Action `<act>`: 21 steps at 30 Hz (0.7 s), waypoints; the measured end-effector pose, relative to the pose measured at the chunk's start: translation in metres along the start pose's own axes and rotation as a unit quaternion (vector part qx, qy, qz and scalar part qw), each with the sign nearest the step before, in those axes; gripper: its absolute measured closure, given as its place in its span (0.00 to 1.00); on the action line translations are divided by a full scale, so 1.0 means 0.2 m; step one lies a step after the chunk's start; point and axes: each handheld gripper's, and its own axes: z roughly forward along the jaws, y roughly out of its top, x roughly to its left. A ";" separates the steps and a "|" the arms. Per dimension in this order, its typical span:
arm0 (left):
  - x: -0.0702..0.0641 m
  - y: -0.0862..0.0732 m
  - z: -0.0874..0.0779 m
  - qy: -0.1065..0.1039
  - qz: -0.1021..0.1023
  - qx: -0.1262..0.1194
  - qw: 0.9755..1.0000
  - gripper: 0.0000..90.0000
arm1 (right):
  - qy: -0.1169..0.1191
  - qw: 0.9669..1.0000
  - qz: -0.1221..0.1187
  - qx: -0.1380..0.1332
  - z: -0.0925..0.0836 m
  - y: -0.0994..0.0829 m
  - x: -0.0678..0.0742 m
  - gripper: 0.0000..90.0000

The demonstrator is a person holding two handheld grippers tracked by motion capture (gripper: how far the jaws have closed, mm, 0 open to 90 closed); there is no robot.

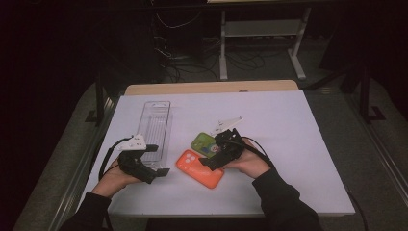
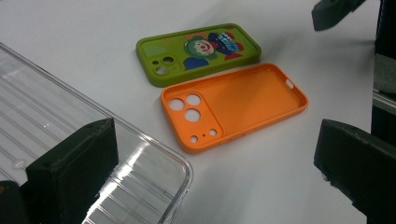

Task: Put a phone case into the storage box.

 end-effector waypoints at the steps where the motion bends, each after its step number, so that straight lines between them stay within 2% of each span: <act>1: 0.00 0.00 0.00 0.000 0.000 0.000 1.000 0.00 | 0.000 1.000 0.000 0.004 0.01 0.00 0.01 0.00; 2: 0.00 0.00 0.00 0.000 0.000 0.000 1.000 0.00 | 0.000 1.000 0.001 0.015 0.02 -0.01 0.02 0.00; 8: 0.00 0.00 0.00 0.000 0.001 0.000 1.000 0.00 | -0.002 0.999 -0.005 0.035 0.07 -0.03 0.04 0.00; 9: 0.00 0.00 0.00 -0.001 0.001 0.000 1.000 0.00 | -0.001 0.999 -0.003 0.049 0.09 -0.04 0.05 0.00; 13: 0.00 0.00 0.00 -0.001 0.001 -0.001 1.000 0.00 | -0.002 0.998 -0.006 0.065 0.12 -0.06 0.07 0.00; 16: 0.00 0.00 0.00 -0.001 0.003 0.001 1.000 0.00 | -0.004 0.996 -0.019 0.082 0.16 -0.08 0.07 0.00; 20: 0.00 0.00 0.00 0.000 0.002 0.002 1.000 0.00 | 0.000 0.996 -0.013 0.089 0.18 -0.10 0.08 0.00; 21: 0.01 0.00 0.00 0.000 0.003 0.001 1.000 0.00 | -0.005 0.995 -0.016 0.098 0.19 -0.11 0.08 0.00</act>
